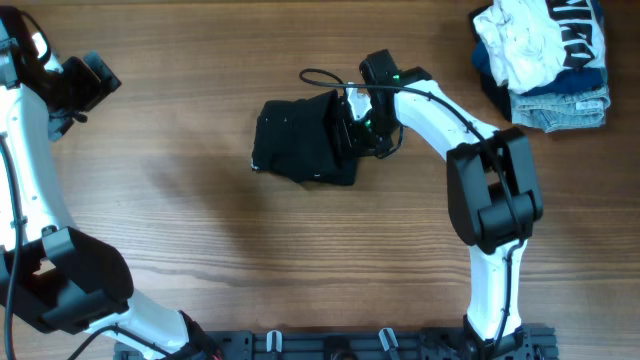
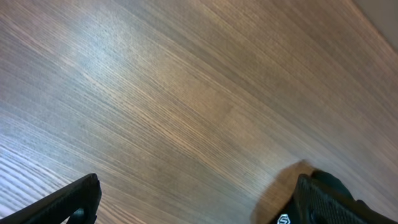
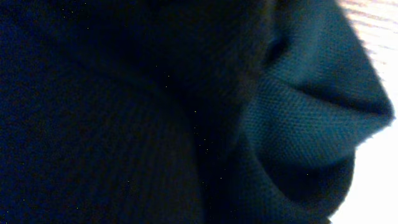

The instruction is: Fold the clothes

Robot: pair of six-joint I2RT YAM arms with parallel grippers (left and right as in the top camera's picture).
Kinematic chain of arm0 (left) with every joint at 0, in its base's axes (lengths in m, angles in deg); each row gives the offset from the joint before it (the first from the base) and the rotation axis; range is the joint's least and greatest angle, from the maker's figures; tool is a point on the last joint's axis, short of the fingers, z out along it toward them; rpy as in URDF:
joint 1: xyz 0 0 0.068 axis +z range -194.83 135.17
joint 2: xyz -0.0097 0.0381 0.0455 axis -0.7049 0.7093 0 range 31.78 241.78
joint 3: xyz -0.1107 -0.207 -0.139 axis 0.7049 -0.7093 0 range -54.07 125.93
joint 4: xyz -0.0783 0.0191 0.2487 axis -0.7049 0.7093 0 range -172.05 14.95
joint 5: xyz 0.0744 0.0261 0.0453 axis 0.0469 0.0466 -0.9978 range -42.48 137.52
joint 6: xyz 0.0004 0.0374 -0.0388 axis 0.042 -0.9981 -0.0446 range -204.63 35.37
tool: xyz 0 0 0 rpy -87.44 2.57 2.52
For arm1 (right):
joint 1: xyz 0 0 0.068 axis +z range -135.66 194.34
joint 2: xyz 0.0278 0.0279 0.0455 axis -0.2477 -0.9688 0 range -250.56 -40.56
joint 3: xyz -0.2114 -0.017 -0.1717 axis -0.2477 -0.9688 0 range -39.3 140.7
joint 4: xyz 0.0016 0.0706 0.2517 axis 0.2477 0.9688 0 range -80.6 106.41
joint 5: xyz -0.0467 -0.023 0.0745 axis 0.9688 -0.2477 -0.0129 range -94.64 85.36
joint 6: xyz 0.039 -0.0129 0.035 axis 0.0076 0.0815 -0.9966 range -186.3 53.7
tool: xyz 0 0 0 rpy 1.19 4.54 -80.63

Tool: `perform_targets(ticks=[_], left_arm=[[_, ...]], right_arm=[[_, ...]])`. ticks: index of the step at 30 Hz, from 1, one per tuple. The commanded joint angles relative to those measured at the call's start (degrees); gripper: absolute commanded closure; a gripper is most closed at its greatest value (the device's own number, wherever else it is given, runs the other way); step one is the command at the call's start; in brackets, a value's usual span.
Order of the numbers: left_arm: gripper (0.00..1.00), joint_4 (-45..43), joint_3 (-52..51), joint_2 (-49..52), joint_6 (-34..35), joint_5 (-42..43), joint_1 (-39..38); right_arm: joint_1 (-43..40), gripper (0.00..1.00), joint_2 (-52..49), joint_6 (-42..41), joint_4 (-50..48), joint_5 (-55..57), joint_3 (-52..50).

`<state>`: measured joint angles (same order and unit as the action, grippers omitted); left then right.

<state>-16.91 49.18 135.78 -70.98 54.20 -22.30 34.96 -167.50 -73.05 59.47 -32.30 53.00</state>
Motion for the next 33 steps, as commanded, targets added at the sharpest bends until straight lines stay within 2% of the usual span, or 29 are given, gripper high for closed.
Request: perform_targets(ticks=[1, 2, 8, 14, 17, 18, 23, 26, 33], left_arm=[[0.0, 1.16, -0.15, 0.81, 0.13, -0.35, 0.15], [0.0, 1.49, -0.15, 0.81, 0.13, -0.35, 0.15], [0.0, 1.55, -0.15, 0.81, 0.13, -0.33, 0.15], [0.0, 1.55, -0.15, 0.81, 0.11, -0.35, 0.15], [0.0, 1.33, -0.15, 0.81, 0.11, -0.35, 0.15], [0.0, 1.2, -0.15, 0.81, 0.11, -0.37, 0.15], [0.0, 1.14, -0.15, 0.81, 0.11, -0.37, 0.15], [0.0, 1.14, -0.15, 0.81, 0.11, -0.37, 0.15], [0.0, 1.14, -0.15, 0.81, 0.11, -0.37, 0.15]], right_arm=[[0.24, 0.75, -2.71, 1.01, -0.59, -2.05, -0.17], [-0.26, 0.96, -2.67, -0.28, -1.03, -2.19, -0.13], [-7.98, 0.96, -0.37, -1.6, -1.44, -13.27, 3.13], [-18.45, 0.96, 9.57, -5.88, -6.93, -26.69, 8.02], [-22.08, 0.96, 15.89, -11.85, -13.77, -26.86, 9.68], [-23.89, 0.96, 18.99, -15.23, -19.26, -26.67, 9.73], [-30.08, 0.96, 22.58, -22.01, -32.68, -26.03, 9.73], [-33.38, 0.96, 22.36, -22.08, -34.97, -24.44, 9.7], [-39.32, 0.96, 22.23, -21.29, -37.42, -12.15, 9.7]])
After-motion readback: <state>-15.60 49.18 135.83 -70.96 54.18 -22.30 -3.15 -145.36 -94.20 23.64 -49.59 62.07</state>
